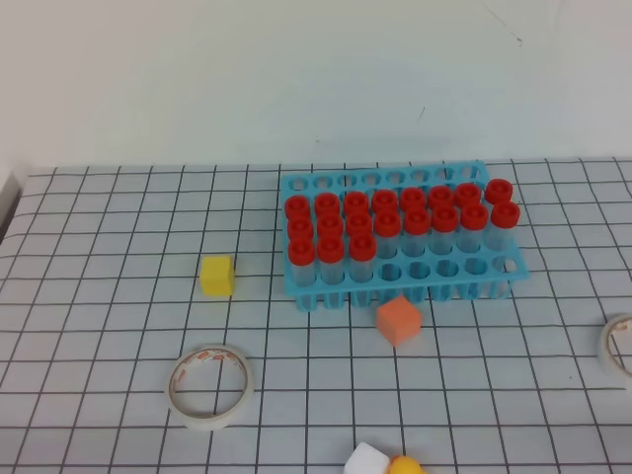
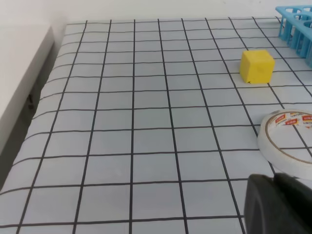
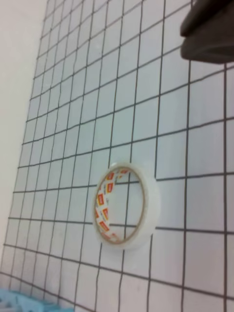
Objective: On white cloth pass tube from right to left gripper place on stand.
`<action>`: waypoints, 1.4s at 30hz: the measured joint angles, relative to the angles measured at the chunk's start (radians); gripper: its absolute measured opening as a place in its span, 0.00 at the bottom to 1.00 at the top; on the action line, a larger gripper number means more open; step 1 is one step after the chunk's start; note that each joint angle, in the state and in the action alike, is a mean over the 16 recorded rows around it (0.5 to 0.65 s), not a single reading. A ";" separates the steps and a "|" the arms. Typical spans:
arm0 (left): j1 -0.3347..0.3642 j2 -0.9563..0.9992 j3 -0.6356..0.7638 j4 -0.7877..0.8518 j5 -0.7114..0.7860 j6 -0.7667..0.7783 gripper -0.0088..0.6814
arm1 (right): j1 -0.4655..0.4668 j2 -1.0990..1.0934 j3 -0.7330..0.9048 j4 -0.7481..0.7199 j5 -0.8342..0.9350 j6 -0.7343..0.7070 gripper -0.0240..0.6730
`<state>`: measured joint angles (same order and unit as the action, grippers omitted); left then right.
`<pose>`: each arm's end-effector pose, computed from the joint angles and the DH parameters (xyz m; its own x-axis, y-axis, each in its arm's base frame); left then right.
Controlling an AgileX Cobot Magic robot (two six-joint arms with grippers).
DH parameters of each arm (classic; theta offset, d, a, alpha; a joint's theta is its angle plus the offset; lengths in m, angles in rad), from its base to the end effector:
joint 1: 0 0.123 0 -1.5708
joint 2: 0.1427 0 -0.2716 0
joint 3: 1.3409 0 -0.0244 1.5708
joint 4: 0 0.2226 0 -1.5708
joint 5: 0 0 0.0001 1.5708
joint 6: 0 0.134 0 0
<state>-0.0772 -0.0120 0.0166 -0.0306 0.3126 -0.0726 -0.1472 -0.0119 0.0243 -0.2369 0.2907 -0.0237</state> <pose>0.0807 -0.0075 0.1705 -0.2348 -0.0837 -0.9684 0.0627 0.9929 -0.1010 0.0795 -0.0209 0.1717 -0.2506 -0.2134 -0.9443 0.1540 0.9542 -0.2565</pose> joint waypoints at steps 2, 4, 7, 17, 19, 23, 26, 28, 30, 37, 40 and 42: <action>0.000 0.000 0.000 0.000 0.000 0.000 0.01 | -0.004 -0.001 -0.001 0.018 0.015 -0.006 0.03; 0.000 0.000 0.000 0.000 0.000 0.000 0.01 | -0.005 -0.001 -0.002 0.037 0.030 -0.013 0.03; 0.000 -0.001 0.000 0.001 0.000 -0.001 0.01 | -0.003 -0.001 -0.003 0.065 0.045 -0.020 0.03; 0.000 -0.002 0.000 0.001 0.000 -0.001 0.01 | 0.021 -0.001 -0.005 0.106 0.053 0.000 0.03; 0.000 -0.002 0.000 0.001 0.000 -0.001 0.01 | 0.029 -0.001 -0.005 0.107 0.053 0.007 0.03; 0.000 -0.002 0.000 0.001 0.000 -0.001 0.01 | 0.041 -0.001 -0.005 0.109 0.054 0.018 0.03; 0.000 -0.002 0.000 0.001 0.000 -0.001 0.01 | 0.047 -0.001 -0.005 0.109 0.054 0.022 0.03; 0.000 -0.002 0.000 0.001 0.000 -0.001 0.01 | 0.050 -0.001 -0.005 0.110 0.054 0.023 0.03; 0.000 -0.002 0.000 0.001 0.000 -0.001 0.01 | 0.052 -0.001 -0.005 0.110 0.054 0.025 0.03; 0.000 -0.002 0.000 0.001 0.000 -0.001 0.01 | 0.053 -0.001 -0.005 0.111 0.054 0.030 0.03; 0.000 -0.002 0.000 0.001 0.000 -0.001 0.01 | 0.053 -0.001 -0.005 0.112 0.054 0.033 0.03; 0.000 -0.002 0.000 0.001 0.000 -0.001 0.01 | 0.053 -0.001 -0.005 0.112 0.054 0.034 0.03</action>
<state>-0.0772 -0.0143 0.0166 -0.0297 0.3126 -0.0735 -0.0938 -0.0129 0.0192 -0.1251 0.3448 0.0106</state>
